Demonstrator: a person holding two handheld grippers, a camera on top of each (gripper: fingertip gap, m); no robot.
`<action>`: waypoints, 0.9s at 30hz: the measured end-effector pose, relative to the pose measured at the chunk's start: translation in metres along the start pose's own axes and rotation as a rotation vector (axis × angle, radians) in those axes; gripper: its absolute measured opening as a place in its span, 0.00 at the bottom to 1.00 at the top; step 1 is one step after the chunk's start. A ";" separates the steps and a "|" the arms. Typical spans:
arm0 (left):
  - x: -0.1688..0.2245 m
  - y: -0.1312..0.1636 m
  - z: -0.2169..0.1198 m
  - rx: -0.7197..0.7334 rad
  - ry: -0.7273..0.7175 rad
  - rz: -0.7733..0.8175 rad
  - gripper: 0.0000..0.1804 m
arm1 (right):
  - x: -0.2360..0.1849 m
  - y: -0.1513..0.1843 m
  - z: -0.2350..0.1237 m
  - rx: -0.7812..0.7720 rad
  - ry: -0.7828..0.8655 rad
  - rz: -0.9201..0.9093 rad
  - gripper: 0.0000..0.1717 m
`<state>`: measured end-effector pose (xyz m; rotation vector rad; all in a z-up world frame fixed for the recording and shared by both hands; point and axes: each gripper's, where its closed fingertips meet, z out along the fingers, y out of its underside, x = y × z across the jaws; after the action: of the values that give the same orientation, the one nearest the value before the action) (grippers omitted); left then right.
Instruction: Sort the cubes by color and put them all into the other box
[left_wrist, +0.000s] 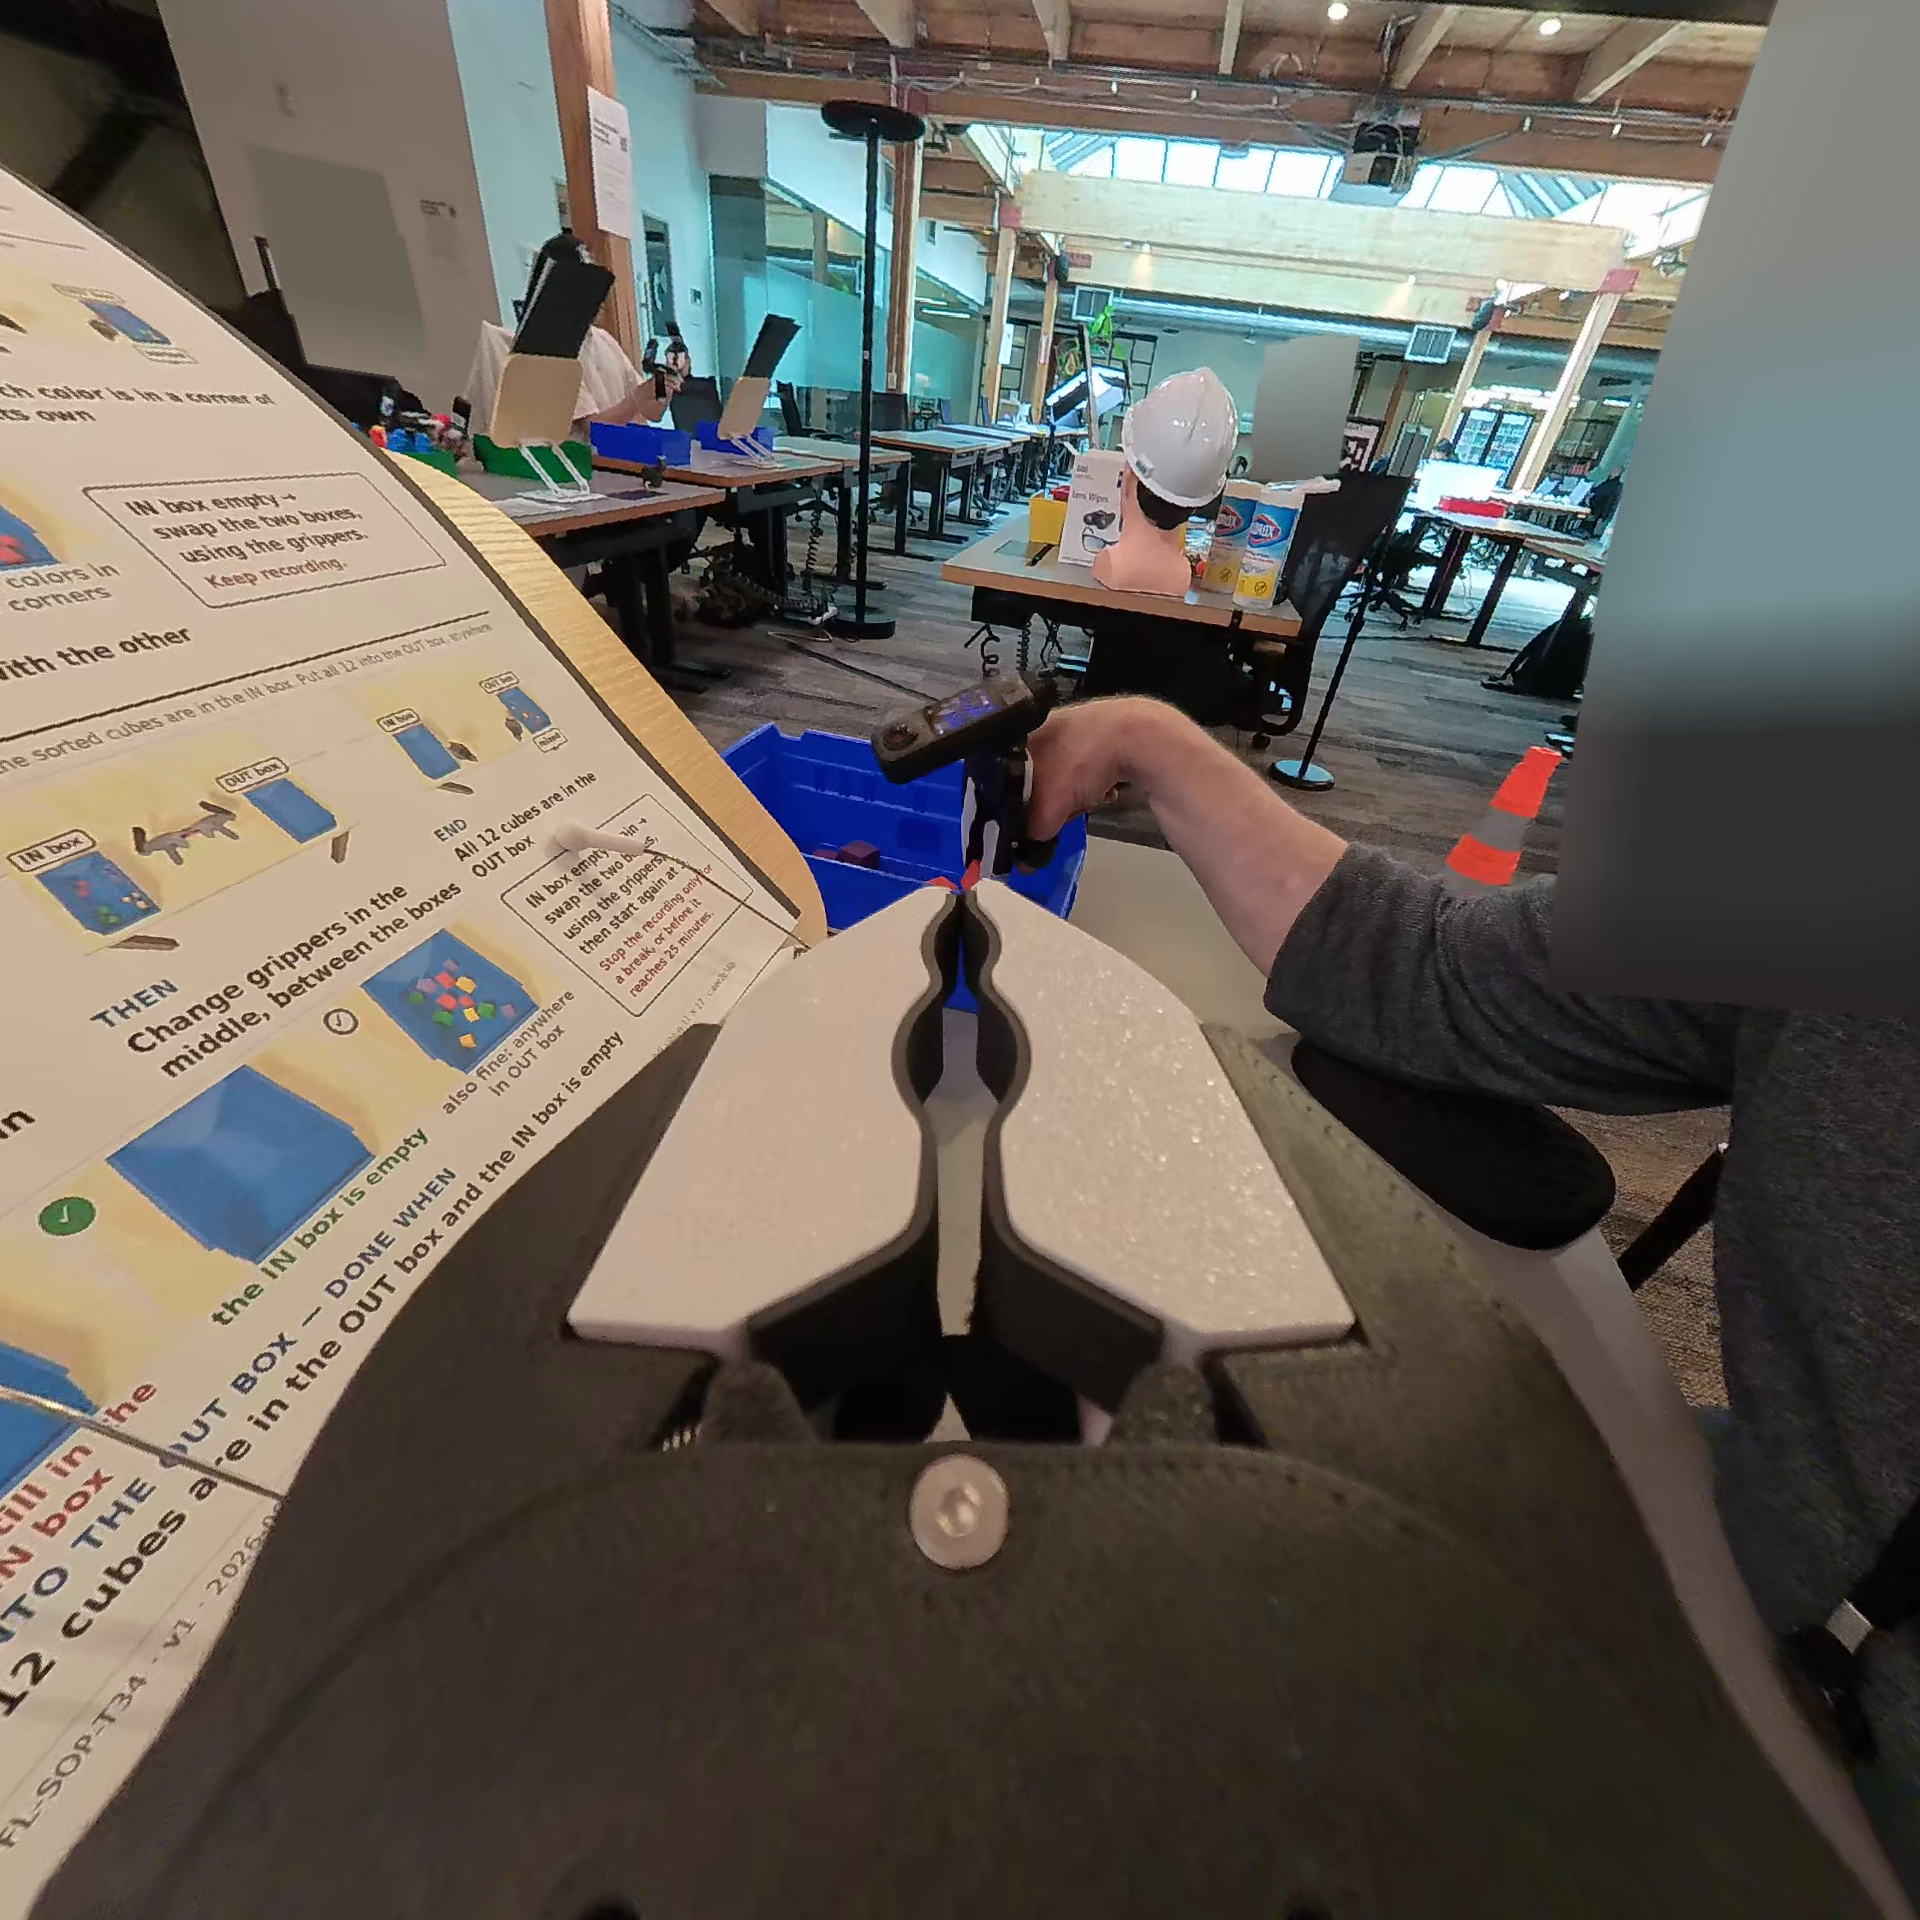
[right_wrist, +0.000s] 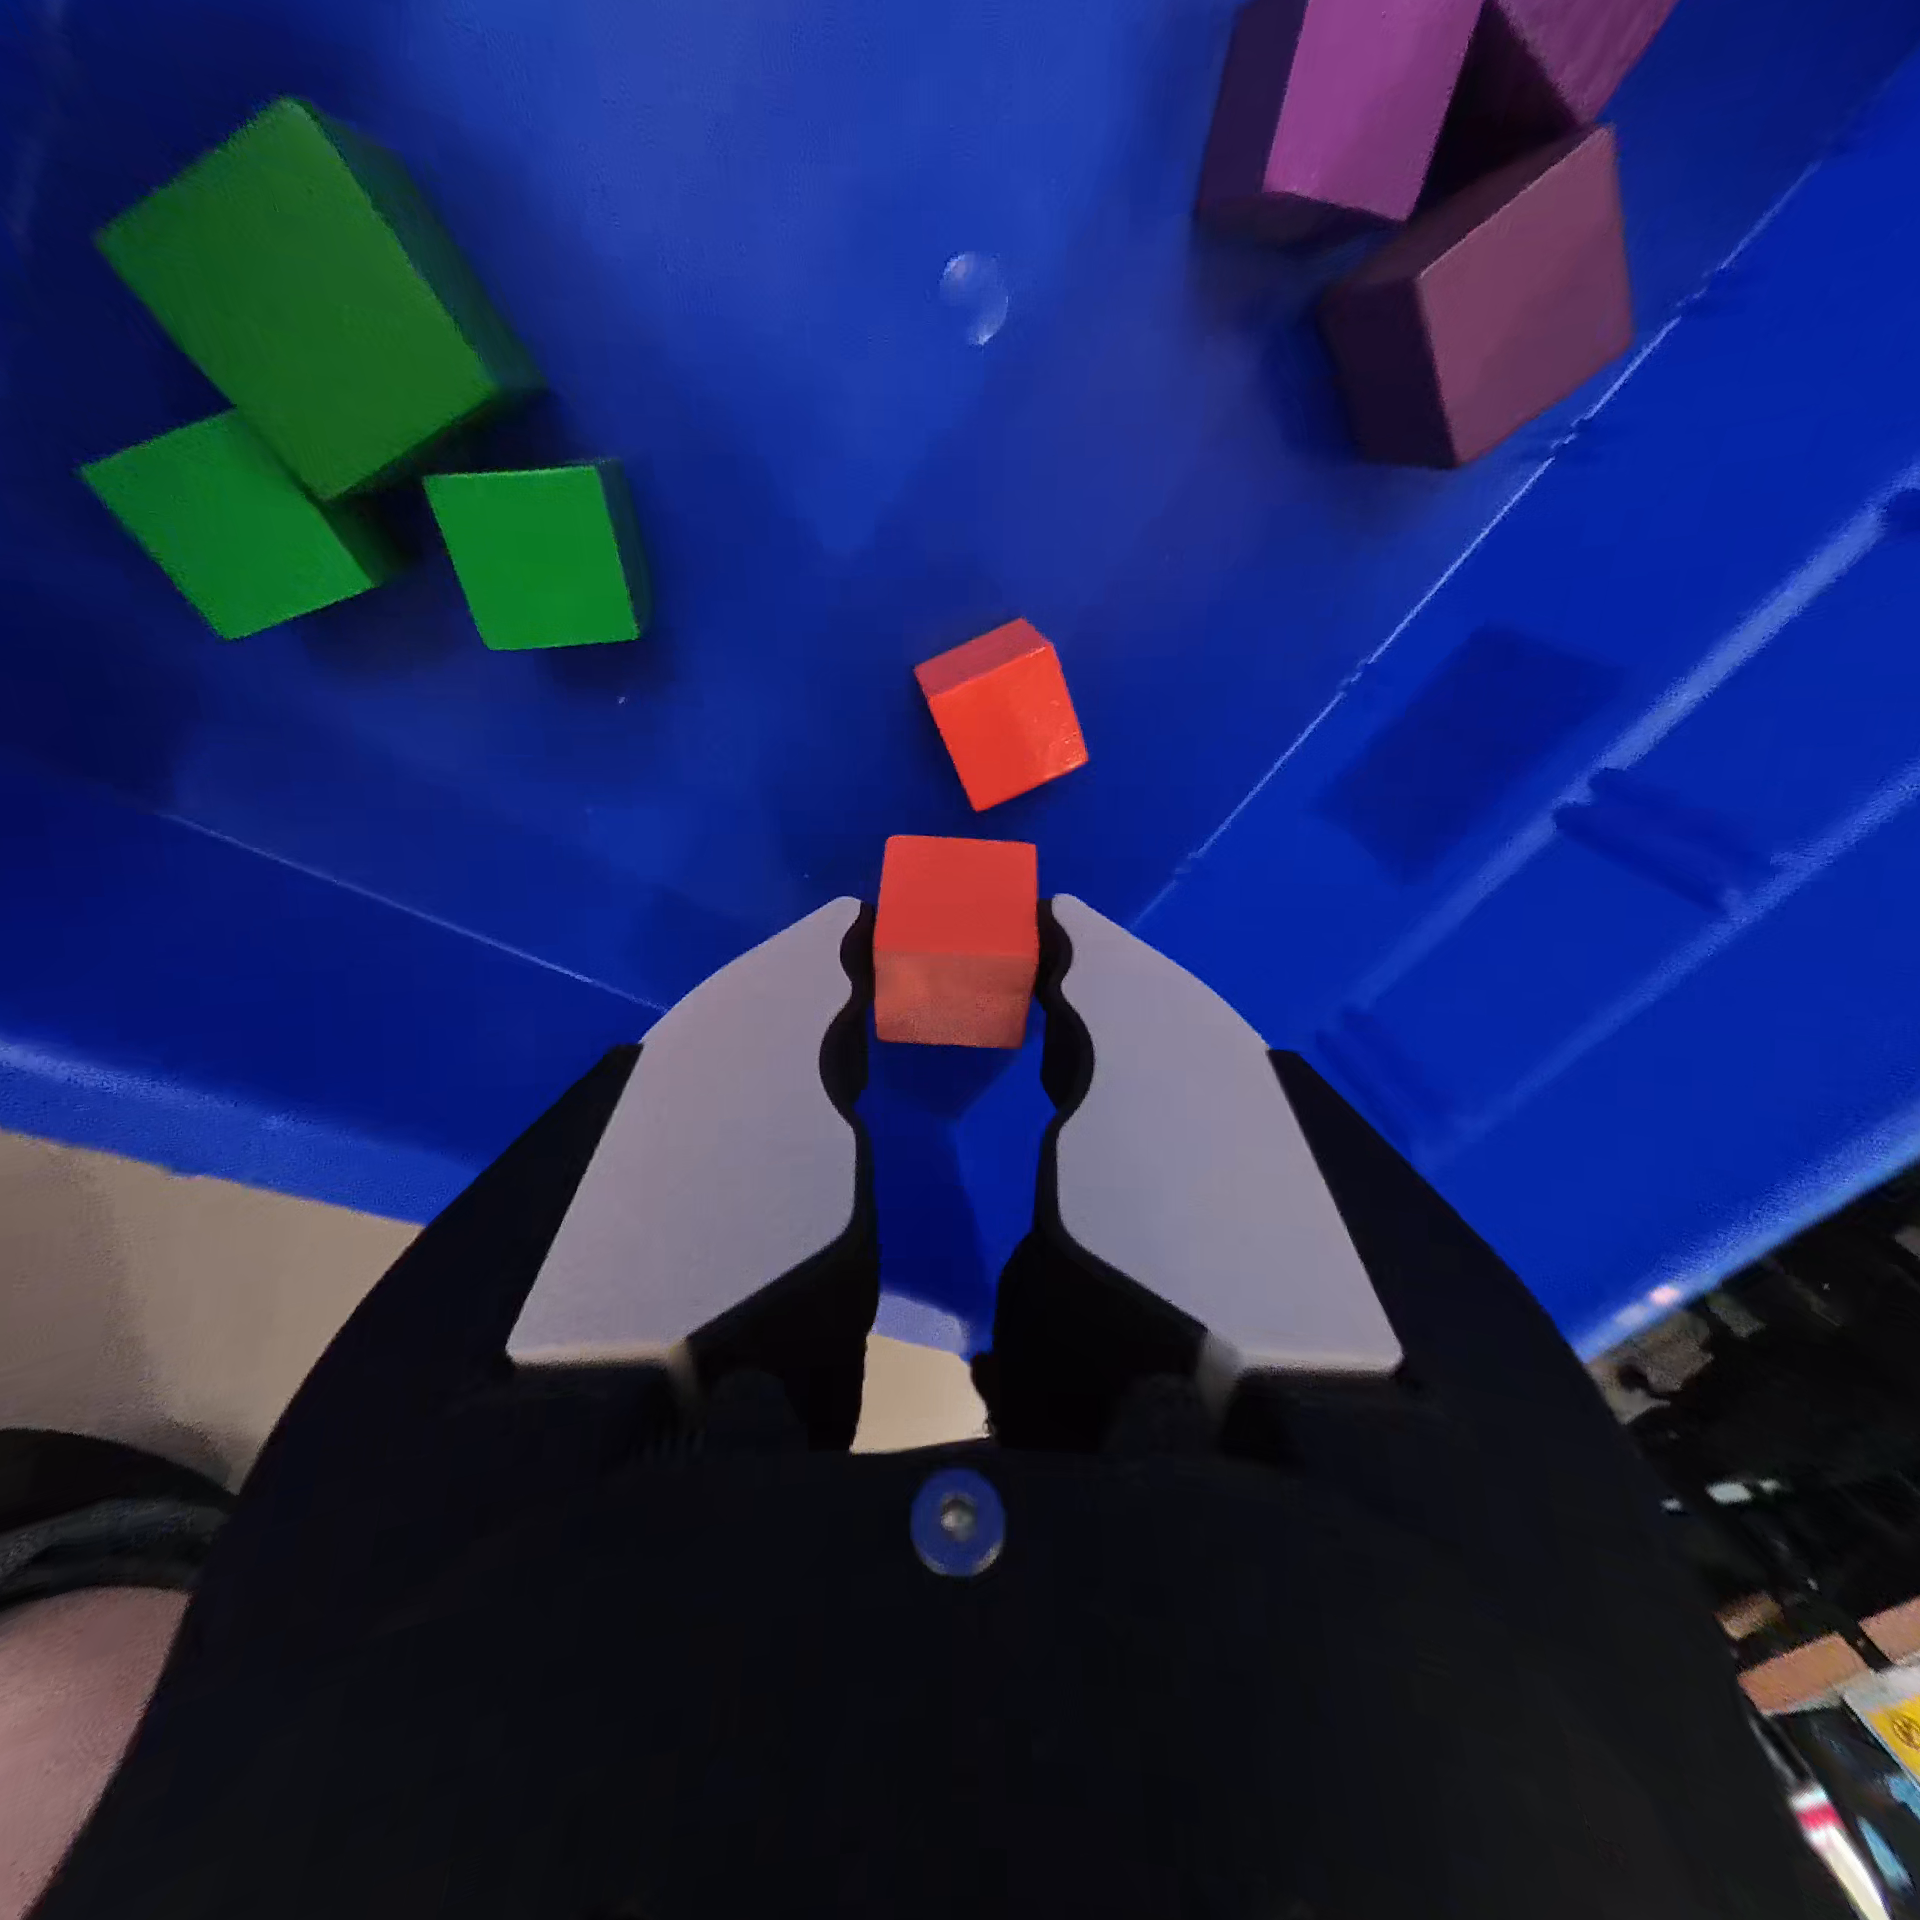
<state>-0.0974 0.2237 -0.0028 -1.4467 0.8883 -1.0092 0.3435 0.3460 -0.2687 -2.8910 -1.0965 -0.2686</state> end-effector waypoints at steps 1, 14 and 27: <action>0.000 0.000 0.000 -0.001 0.001 -0.001 0.00 | 0.000 0.001 0.004 -0.018 -0.002 0.004 0.18; -0.017 -0.001 -0.021 -0.105 -0.127 0.076 0.03 | 0.003 -0.015 -0.044 0.113 0.107 0.016 0.24; -0.150 0.081 -0.236 -0.677 -0.837 -0.151 0.19 | -0.032 -0.053 -0.109 0.327 0.207 -0.129 0.21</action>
<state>-0.3703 0.2703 -0.0928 -2.2772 0.4961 -0.1022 0.2688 0.3547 -0.1681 -2.4522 -1.1671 -0.3481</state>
